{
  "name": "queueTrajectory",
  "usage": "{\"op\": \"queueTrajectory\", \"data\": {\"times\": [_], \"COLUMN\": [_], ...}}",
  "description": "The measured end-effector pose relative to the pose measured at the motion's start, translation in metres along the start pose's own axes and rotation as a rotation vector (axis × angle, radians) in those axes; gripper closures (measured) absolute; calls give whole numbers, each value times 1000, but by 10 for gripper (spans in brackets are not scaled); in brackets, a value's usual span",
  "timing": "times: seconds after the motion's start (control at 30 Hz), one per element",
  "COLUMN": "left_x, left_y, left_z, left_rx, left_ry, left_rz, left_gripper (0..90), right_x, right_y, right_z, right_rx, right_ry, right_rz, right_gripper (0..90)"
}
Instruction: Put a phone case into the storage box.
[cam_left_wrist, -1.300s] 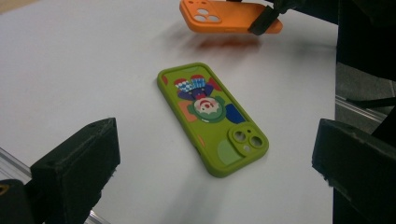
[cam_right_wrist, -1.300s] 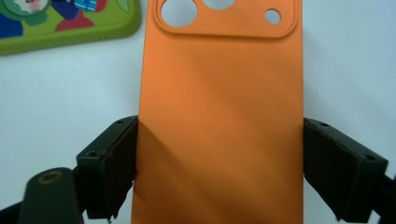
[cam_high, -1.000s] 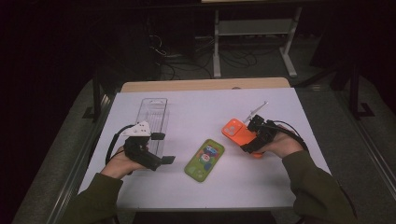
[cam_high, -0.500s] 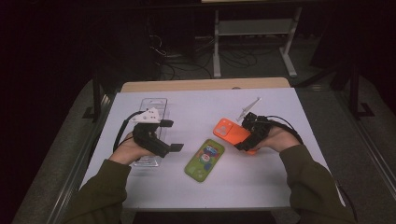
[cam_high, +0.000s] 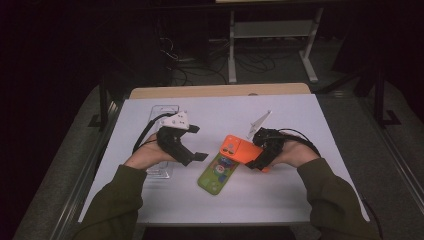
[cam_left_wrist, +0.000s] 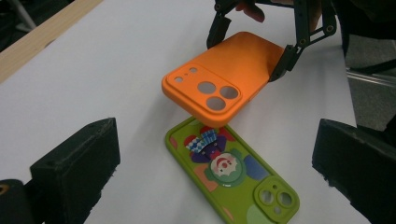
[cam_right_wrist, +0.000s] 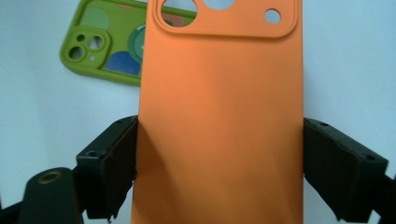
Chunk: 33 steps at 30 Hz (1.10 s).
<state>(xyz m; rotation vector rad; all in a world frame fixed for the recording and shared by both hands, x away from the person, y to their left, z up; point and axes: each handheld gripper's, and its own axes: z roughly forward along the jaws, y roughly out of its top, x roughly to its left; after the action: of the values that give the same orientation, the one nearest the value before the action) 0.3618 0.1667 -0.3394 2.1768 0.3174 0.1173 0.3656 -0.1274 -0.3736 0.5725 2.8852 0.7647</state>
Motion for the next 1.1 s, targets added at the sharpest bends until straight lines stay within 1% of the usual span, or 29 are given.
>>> {"op": "queueTrajectory", "data": {"times": [0.03, 0.07, 0.1, 0.13, 0.23, 0.27, 0.47, 0.5, 0.53, 0.57, 0.6, 0.67, 0.7, 0.73, 0.77, 0.8, 0.87, 0.9, 0.97, 1.03, 1.07, 1.1], "left_x": [0, 0, 0, 0, -1, -3, -12, -12, -15, -16, -16, -19, -19, -21, -21, -23, -24, -26, -27, -29, -31, -31], "left_y": [2, 3, 5, 6, 10, 10, 10, 10, 10, 10, 10, 11, 11, 11, 11, 10, 10, 10, 10, 9, 8, 8], "left_z": [1, 2, 4, 6, 12, 17, 28, 28, 30, 31, 31, 32, 32, 34, 34, 38, 39, 43, 47, 49, 54, 54], "left_rx": [1, 8, 13, 18, 34, 33, 89, 89, 93, 94, 94, 99, 103, 115, 115, 129, 137, 152, 164, 171, 190, 190], "left_ry": [-8, -14, -20, -24, -41, -63, -108, -108, -115, -124, -124, -131, -133, -140, -140, -145, -147, -150, -154, -160, -174, -174], "left_rz": [1, 6, 13, 20, 45, 54, 105, 105, 116, 116, 116, 123, 134, 139, 139, 151, 154, 163, 181, 183, 191, 191], "left_gripper": [5, 5, 5, 5, 5, 5, 5, 5, 5, 5, 5, 5, 5, 5, 5, 5, 5, 5, 5, 5, 5, 5], "right_x": [1, 4, 4, 6, 9, 12, 21, 22, 23, 24, 24, 28, 30, 31, 31, 34, 37, 39, 41, 43, 44, 44], "right_y": [0, 2, 2, 3, 6, 7, 12, 12, 13, 13, 13, 15, 15, 16, 16, 17, 18, 19, 20, 20, 21, 21], "right_z": [0, 0, 0, 0, 0, 0, 2, 2, 3, 3, 3, 3, 3, 4, 4, 5, 7, 7, 8, 9, 9, 9], "right_rx": [2, 4, 4, 0, 6, 11, 27, 31, 35, 38, 38, 47, 49, 51, 51, 60, 66, 70, 74, 71, 70, 70], "right_ry": [0, 6, 6, 14, 15, 15, 35, 37, 41, 48, 48, 63, 64, 67, 67, 82, 81, 82, 88, 99, 100, 100], "right_rz": [-5, -21, -21, -37, -49, -64, -110, -115, -120, -130, -130, -146, -153, -159, -159, -172, -182, -192, -205, -215, -219, -219], "right_gripper": [152, 152, 152, 152, 152, 152, 152, 152, 152, 152, 152, 152, 152, 152, 152, 152, 152, 152, 152, 152, 152, 152]}}
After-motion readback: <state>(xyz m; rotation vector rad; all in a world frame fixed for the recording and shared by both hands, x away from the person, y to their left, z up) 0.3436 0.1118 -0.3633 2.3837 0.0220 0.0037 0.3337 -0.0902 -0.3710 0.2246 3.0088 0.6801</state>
